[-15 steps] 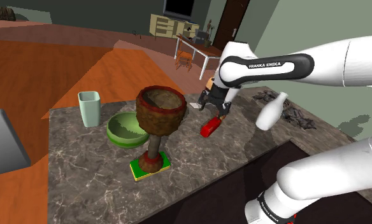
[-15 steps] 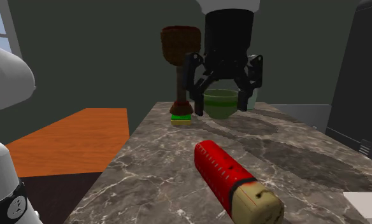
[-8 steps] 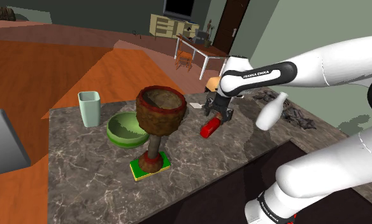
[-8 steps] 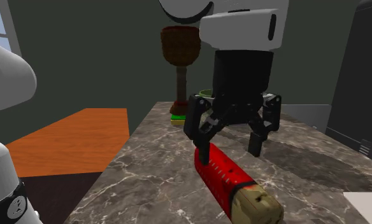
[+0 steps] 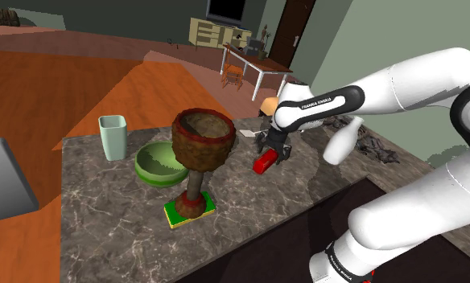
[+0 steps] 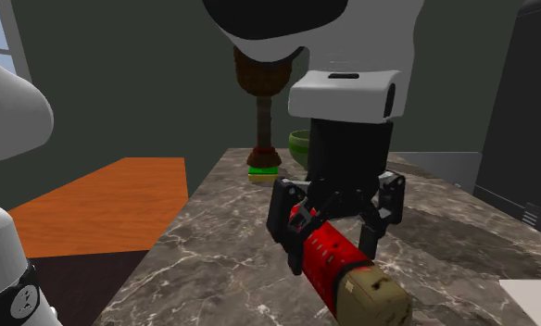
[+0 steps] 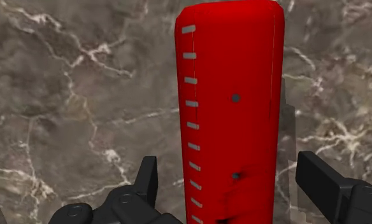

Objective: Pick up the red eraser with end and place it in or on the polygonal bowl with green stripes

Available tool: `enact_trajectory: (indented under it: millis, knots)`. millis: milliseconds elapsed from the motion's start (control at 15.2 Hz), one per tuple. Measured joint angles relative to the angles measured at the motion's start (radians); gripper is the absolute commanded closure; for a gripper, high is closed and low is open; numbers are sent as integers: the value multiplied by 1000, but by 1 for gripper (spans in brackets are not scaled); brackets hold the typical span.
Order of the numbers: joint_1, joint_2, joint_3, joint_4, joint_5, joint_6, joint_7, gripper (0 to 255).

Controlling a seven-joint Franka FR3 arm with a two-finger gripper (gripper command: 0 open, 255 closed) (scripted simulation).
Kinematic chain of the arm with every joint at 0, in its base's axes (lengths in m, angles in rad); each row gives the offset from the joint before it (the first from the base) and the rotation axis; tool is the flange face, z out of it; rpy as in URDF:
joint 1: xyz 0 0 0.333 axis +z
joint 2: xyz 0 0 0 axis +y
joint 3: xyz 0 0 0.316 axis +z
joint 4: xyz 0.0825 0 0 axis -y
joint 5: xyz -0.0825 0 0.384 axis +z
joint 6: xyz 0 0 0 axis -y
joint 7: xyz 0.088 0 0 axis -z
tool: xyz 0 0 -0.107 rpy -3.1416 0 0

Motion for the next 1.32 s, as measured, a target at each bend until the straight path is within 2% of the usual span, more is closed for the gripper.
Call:
enact_trajectory:
  millis: [330, 396, 1056, 1320]
  knots:
    - [0, 2, 0, -3, -1, 5, 0, 0]
    - [0, 2, 0, -3, -1, 5, 0, 255]
    - [0, 1, 0, -2, -1, 6, 0, 255]
    - [1, -24, -4, 14, 6, -37, -7, 255]
